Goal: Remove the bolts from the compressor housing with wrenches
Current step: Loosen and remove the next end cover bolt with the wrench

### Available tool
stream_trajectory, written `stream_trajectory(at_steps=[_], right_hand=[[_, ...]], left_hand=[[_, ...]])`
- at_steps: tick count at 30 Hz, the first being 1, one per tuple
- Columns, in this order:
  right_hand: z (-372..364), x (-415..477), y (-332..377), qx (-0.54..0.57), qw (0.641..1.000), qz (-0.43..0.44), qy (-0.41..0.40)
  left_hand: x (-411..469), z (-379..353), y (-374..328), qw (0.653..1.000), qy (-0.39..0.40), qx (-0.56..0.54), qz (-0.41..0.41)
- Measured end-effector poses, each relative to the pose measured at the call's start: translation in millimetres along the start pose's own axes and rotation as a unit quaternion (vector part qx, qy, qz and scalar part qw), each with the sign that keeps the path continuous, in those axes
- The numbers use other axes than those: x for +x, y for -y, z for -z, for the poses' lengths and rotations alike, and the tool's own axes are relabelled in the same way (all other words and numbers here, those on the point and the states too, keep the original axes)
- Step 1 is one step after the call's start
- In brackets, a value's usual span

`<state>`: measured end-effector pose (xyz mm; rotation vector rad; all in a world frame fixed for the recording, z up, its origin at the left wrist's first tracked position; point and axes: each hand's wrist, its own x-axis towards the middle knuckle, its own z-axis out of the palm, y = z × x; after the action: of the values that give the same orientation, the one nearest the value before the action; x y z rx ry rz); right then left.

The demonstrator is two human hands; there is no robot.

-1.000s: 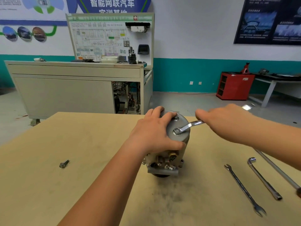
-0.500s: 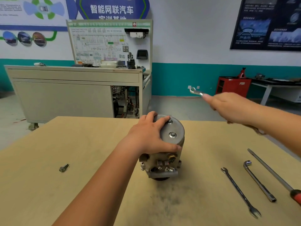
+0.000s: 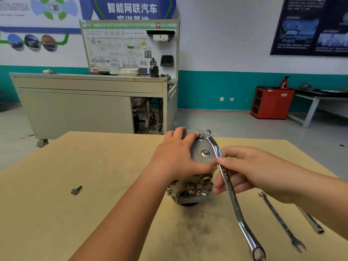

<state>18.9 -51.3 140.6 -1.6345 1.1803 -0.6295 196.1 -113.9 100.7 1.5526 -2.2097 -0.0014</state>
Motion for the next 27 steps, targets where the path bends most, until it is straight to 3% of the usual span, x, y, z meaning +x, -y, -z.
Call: stream_trajectory(at_steps=[10, 15, 17, 20, 22, 24, 25, 27], right_hand=[[-13, 9, -3, 0.147, 0.986, -0.053, 0.061], [-9, 14, 1, 0.147, 0.984, -0.057, 0.080], [1, 14, 2, 0.066, 0.990, -0.071, 0.100], [32, 15, 10, -0.154, 0.978, -0.096, 0.105], [53, 22, 18, -0.333, 0.938, -0.083, 0.050], [68, 33, 21, -0.484, 0.874, -0.031, -0.021], [73, 39, 21, -0.523, 0.851, 0.002, -0.040], [77, 48, 17, -0.534, 0.843, 0.049, -0.039]], left_hand=[[-1, 3, 3, 1.000, 0.012, -0.015, -0.001], [1, 3, 3, 1.000, 0.015, -0.015, -0.009], [1, 2, 5, 1.000, 0.011, -0.009, -0.014], [0, 3, 6, 1.000, 0.013, -0.013, -0.012], [-1, 4, 5, 1.000, 0.017, -0.010, -0.010], [-1, 4, 2, 1.000, 0.022, -0.004, -0.009], [-1, 4, 1, 1.000, 0.024, -0.002, -0.009], [-1, 5, 0, 1.000, 0.028, 0.000, -0.008]])
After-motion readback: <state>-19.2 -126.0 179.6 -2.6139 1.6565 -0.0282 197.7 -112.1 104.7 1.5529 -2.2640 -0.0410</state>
